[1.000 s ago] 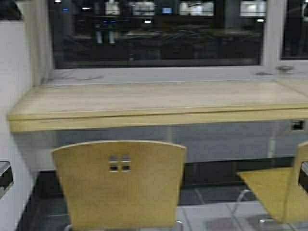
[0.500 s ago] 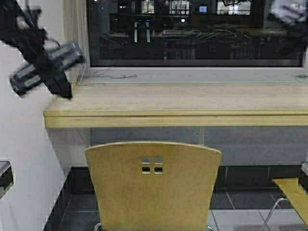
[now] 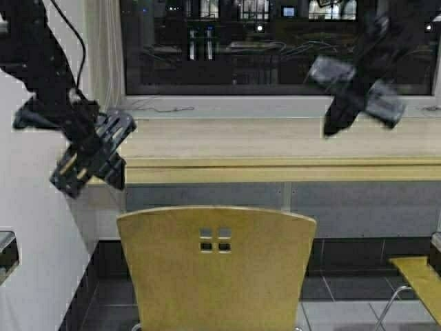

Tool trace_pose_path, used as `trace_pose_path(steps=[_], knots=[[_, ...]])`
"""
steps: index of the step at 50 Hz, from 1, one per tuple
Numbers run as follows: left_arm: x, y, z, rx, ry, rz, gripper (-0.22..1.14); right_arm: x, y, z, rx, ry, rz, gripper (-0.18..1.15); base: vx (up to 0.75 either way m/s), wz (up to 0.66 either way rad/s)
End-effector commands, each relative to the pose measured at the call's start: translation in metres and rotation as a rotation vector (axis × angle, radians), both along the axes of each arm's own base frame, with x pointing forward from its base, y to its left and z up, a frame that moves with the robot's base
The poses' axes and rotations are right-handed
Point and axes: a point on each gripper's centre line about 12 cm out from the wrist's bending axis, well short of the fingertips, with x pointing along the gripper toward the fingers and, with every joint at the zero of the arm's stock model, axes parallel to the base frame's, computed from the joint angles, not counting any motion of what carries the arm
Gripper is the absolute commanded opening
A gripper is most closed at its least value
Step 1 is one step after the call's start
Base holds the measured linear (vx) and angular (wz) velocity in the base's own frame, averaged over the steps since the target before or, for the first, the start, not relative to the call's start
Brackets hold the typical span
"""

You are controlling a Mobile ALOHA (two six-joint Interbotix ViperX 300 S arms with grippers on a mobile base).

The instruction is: Push the chairs under the table

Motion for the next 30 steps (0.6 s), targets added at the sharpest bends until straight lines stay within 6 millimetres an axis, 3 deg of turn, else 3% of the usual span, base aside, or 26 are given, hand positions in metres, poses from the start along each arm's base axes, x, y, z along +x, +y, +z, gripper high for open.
trace_pose_path(steps=[1,8,12,20,30], knots=[[0.015,-0.011,0.006,-0.036,-0.049,0.009,0.33,0.017,0.008,-0.011,0.07,0.014,-0.084,0.48,0.03,0.03],[0.032,-0.017,0.012,-0.06,-0.096,0.018,0.81,0.025,0.011,-0.022,0.127,0.048,-0.163,0.95,0.02,0.03],[0.041,-0.022,0.012,-0.077,-0.095,0.028,1.02,0.025,0.011,-0.025,0.193,0.076,-0.258,1.05,0.02,0.04],[0.056,-0.034,0.001,-0.131,-0.067,0.075,1.02,0.023,0.018,-0.049,0.363,0.177,-0.524,1.03,0.03,0.05],[0.07,-0.046,-0.02,-0.177,-0.042,0.115,1.02,0.042,0.042,-0.074,0.396,0.205,-0.55,1.03,0.02,0.03]])
